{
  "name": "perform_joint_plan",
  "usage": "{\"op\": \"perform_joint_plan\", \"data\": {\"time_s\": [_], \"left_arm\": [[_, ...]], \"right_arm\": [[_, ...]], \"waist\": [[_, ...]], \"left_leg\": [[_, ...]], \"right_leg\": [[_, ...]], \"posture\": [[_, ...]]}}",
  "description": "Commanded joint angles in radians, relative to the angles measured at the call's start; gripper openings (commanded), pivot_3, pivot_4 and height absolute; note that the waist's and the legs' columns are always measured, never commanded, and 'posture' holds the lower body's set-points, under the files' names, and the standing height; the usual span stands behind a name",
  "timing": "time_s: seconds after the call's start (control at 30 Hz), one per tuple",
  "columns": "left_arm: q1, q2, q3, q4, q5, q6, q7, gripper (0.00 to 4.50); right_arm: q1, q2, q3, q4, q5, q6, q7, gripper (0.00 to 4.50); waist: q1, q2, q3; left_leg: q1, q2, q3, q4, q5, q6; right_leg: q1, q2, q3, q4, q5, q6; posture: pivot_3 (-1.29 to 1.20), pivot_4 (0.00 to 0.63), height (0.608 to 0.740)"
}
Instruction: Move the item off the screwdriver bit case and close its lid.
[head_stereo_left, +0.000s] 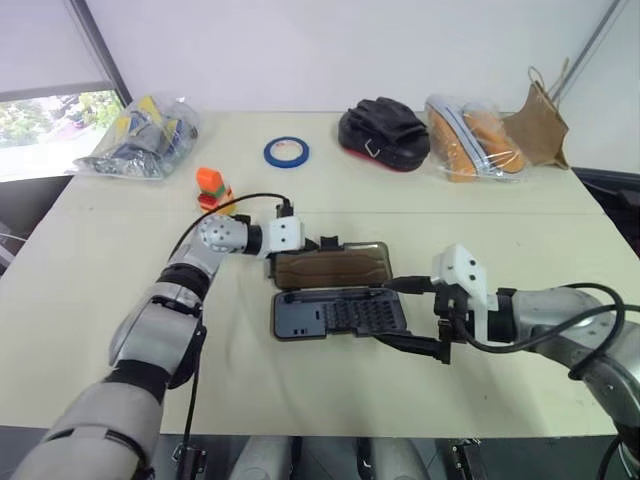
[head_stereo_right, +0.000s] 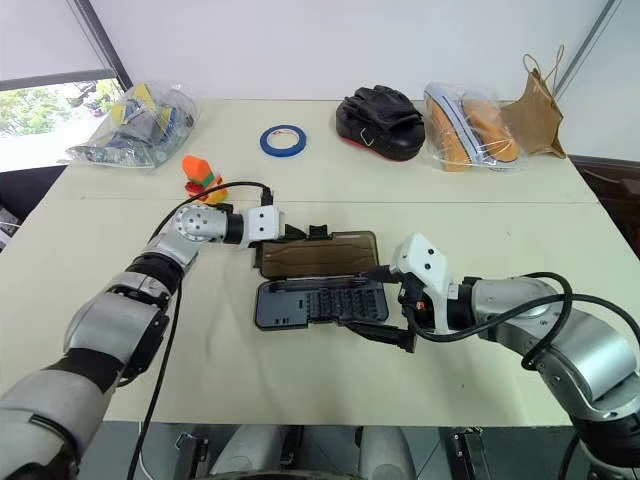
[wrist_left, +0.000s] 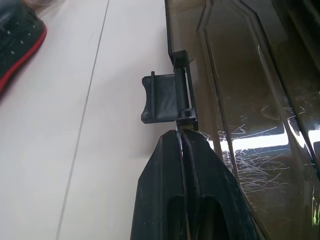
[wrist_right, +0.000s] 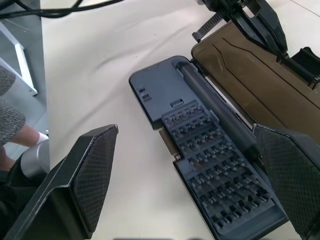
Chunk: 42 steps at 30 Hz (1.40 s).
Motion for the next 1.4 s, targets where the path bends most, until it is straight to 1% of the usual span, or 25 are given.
{"op": "perform_joint_plan", "data": {"time_s": [0.03,0.13,0.23,0.3,0.5,0.6,0.7,0.77,0.87,0.93,0.97,1.03,1.07,1.13,1.17,1.23,1.3,1.37,1.4], "left_arm": [[-0.027,-0.021,-0.054,0.014,0.093,-0.064,0.116,0.02],[-0.039,-0.020,-0.080,0.023,0.142,-0.111,0.187,0.02],[-0.050,-0.026,-0.079,0.026,0.154,-0.144,0.243,0.02],[-0.056,-0.035,-0.063,0.029,0.136,-0.143,0.234,0.02],[-0.061,-0.050,0.009,0.034,0.044,-0.091,0.126,0.02],[-0.061,-0.054,0.041,0.022,0.007,-0.097,0.092,0.02],[-0.059,-0.054,0.050,0.011,0.002,-0.113,0.077,0.99],[-0.055,-0.054,0.055,0.008,-0.008,-0.110,0.044,1.93],[-0.051,-0.049,0.066,-0.001,-0.017,-0.105,0.026,3.54],[-0.054,-0.048,0.089,-0.008,-0.044,-0.088,0.016,4.45],[-0.055,-0.049,0.103,-0.013,-0.062,-0.078,0.007,4.45],[-0.067,-0.055,0.158,-0.027,-0.133,-0.018,-0.033,4.45],[-0.083,-0.055,0.220,-0.054,-0.221,0.073,-0.088,4.45],[-0.095,-0.032,0.340,-0.188,-0.426,0.360,-0.231,4.45],[-0.075,-0.011,0.368,-0.285,-0.502,0.494,-0.295,4.45],[0.009,0.043,0.382,-0.524,-0.611,0.756,-0.356,4.45],[0.126,0.106,0.395,-0.769,-0.697,0.965,-0.335,4.45],[0.256,0.160,0.408,-0.964,-0.738,1.078,-0.282,4.45],[0.323,0.182,0.416,-1.045,-0.747,1.119,-0.251,4.21]], "right_arm": [[0.002,0.007,-0.007,-0.028,-0.003,-0.012,-0.008,4.50],[0.005,0.013,-0.005,-0.026,-0.006,-0.014,-0.012,4.50],[0.007,0.015,-0.002,-0.025,-0.010,-0.017,-0.015,4.50],[0.009,0.015,-0.001,-0.023,-0.013,-0.019,-0.013,4.50],[0.002,0.019,0.012,-0.017,-0.025,-0.025,-0.009,4.50],[-0.002,0.020,0.020,-0.007,-0.038,-0.034,-0.001,4.50],[-0.009,0.022,0.028,0.002,-0.046,-0.040,0.005,4.50],[-0.013,0.023,0.035,0.008,-0.052,-0.045,0.009,4.50],[-0.015,0.023,0.042,0.014,-0.058,-0.050,0.018,4.50],[-0.013,0.022,0.043,0.015,-0.061,-0.053,0.022,4.50],[-0.011,0.022,0.043,0.015,-0.062,-0.054,0.024,4.50],[-0.008,0.022,0.042,0.015,-0.063,-0.054,0.028,4.50],[-0.006,0.021,0.043,0.015,-0.063,-0.053,0.031,4.50],[-0.001,0.025,0.038,0.015,-0.054,-0.052,0.036,4.50],[0.000,0.028,0.035,0.015,-0.048,-0.050,0.038,4.50],[-0.004,0.042,0.022,0.020,-0.027,-0.045,0.038,4.50],[-0.017,0.069,0.002,0.036,0.003,-0.040,0.031,4.50],[-0.039,0.101,-0.022,0.066,0.027,-0.039,0.017,4.50],[-0.056,0.116,-0.029,0.087,0.027,-0.045,0.008,4.50]], "waist": [[0.002,0.000,0.000],[0.003,0.000,0.000],[0.003,0.001,-0.001],[0.006,0.001,-0.001],[0.015,0.001,-0.001],[0.017,0.001,-0.001],[0.017,0.001,-0.001],[0.012,0.001,-0.001],[-0.002,0.001,-0.001],[-0.006,0.001,0.000],[-0.008,0.001,0.000],[-0.008,0.001,0.000],[-0.008,0.001,0.000],[-0.009,0.000,0.001],[-0.012,0.000,0.001],[-0.029,0.000,0.001],[-0.047,0.002,0.000],[-0.059,0.005,-0.002],[-0.062,0.005,-0.002]], "left_leg": [[0.000,0.000,0.000,0.000,0.000,0.000],[0.002,0.000,-0.001,0.000,0.000,0.000],[0.003,0.000,-0.002,0.000,0.000,0.000],[0.003,0.000,-0.002,0.001,0.000,0.000],[0.003,-0.001,-0.002,0.001,-0.001,0.001],[0.002,-0.001,-0.001,0.001,-0.001,0.002],[0.002,-0.001,-0.001,0.001,-0.001,0.003],[0.001,-0.001,-0.001,0.001,-0.002,0.003],[0.001,0.000,-0.001,0.001,-0.002,0.003],[0.001,0.000,-0.001,0.001,-0.002,0.003],[0.001,0.000,-0.001,0.001,-0.002,0.003],[0.001,0.000,-0.001,0.001,-0.002,0.003],[0.001,0.000,-0.001,0.001,-0.002,0.003],[0.001,0.000,-0.001,0.001,-0.002,0.003],[0.000,0.001,-0.001,0.001,-0.002,0.003],[-0.001,0.001,-0.001,0.001,-0.002,0.003],[0.000,0.001,-0.001,0.000,-0.002,0.004],[0.000,0.001,0.000,-0.001,-0.002,0.004],[0.001,0.001,0.000,-0.001,-0.002,0.004]], "right_leg": [[0.001,0.000,0.000,0.000,0.000,0.000],[0.005,0.000,-0.001,-0.004,0.002,0.003],[0.009,0.000,-0.001,-0.010,0.003,0.005],[0.010,0.000,-0.001,-0.012,0.004,0.007],[0.010,0.000,-0.001,-0.012,0.004,0.007],[0.009,0.000,-0.001,-0.012,0.004,0.007],[0.008,0.000,-0.001,-0.012,0.004,0.007],[0.008,0.000,-0.001,-0.012,0.004,0.007],[0.007,0.000,-0.001,-0.012,0.004,0.007],[0.007,0.000,-0.001,-0.012,0.004,0.007],[0.007,0.000,-0.001,-0.012,0.004,0.007],[0.007,0.001,-0.001,-0.011,0.004,0.007],[0.006,0.001,-0.001,-0.011,0.004,0.007],[0.006,0.001,-0.001,-0.011,0.004,0.007],[0.005,0.001,-0.001,-0.011,0.004,0.007],[0.004,0.001,-0.001,-0.011,0.004,0.007],[0.004,0.001,0.000,-0.010,0.004,0.007],[0.004,0.001,0.003,-0.010,0.004,0.007],[0.004,0.001,0.003,-0.010,0.004,0.007]], "posture": [[0.00,0.150,0.740],[0.00,0.150,0.740],[0.00,0.150,0.740],[0.00,0.150,0.740],[0.00,0.150,0.740],[0.00,0.150,0.740],[0.00,0.150,0.740],[0.00,0.150,0.740],[0.00,0.150,0.740],[0.00,0.150,0.740],[0.00,0.150,0.740],[0.00,0.150,0.740],[0.00,0.150,0.740],[0.00,0.150,0.740],[0.00,0.150,0.740],[0.00,0.150,0.740],[0.00,0.150,0.740],[0.00,0.150,0.740],[0.00,0.150,0.740]]}}
